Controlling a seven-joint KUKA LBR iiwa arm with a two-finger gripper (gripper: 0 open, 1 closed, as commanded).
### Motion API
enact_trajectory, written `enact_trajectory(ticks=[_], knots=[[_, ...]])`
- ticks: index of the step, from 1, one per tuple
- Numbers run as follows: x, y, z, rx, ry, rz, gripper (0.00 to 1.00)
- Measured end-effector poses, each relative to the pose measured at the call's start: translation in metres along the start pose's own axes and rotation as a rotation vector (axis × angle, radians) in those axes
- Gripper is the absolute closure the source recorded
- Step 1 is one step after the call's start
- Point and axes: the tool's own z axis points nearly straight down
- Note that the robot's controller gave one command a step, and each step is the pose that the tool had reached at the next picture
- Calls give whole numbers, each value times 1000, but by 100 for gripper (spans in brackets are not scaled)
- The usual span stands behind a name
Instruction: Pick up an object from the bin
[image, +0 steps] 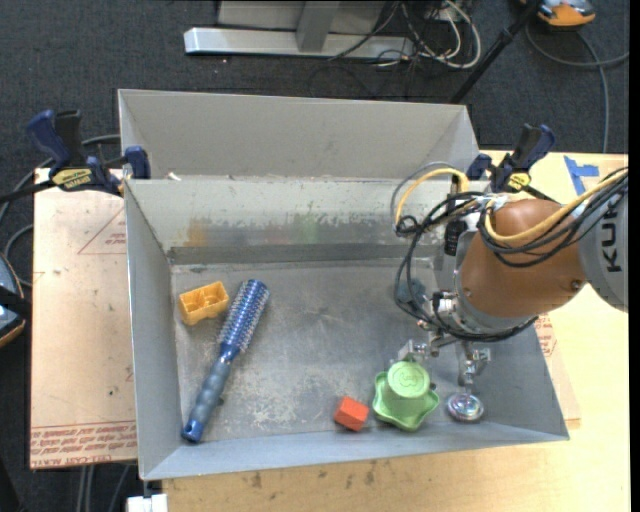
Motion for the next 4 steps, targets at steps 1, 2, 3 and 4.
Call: enact_trajectory(ticks=[1,2,3,4], knots=[[-62,12,-8,13,-3,-230,0],[-65,30,2,-11,-1,-420,0],[-65,27,-1,1,0,-421,100],[-91,38,-100,-4,0,-425,100]])
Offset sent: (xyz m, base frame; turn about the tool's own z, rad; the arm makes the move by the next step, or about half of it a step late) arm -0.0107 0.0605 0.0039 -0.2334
